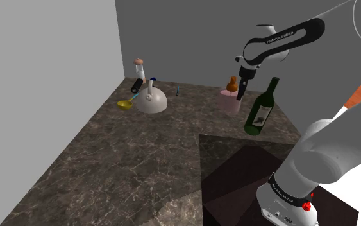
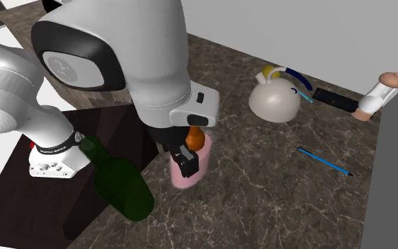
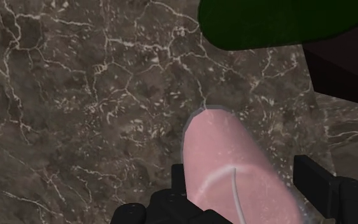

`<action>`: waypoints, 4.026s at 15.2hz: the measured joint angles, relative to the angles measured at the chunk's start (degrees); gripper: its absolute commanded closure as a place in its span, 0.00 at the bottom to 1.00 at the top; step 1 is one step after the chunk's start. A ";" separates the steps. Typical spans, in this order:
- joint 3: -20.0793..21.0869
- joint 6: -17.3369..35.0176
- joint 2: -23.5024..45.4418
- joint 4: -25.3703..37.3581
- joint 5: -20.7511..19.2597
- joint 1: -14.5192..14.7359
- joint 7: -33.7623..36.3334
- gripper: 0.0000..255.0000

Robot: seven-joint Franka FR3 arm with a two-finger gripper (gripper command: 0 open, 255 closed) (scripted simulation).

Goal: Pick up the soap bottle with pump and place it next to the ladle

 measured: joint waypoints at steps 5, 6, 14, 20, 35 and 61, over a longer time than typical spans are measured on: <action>0.93 -4.38 -1.91 2.52 -0.12 -0.08 0.30 1.00; 1.12 -5.10 -2.25 2.91 -0.15 -0.09 0.38 1.00; 2.30 -11.68 -4.01 7.80 0.12 0.01 0.40 1.00; 3.08 -16.43 -5.01 11.57 0.35 0.07 0.27 1.00; 4.56 -27.77 -4.93 22.97 1.45 0.69 -0.38 1.00; 19.85 -18.57 17.75 33.56 10.85 12.62 24.33 1.00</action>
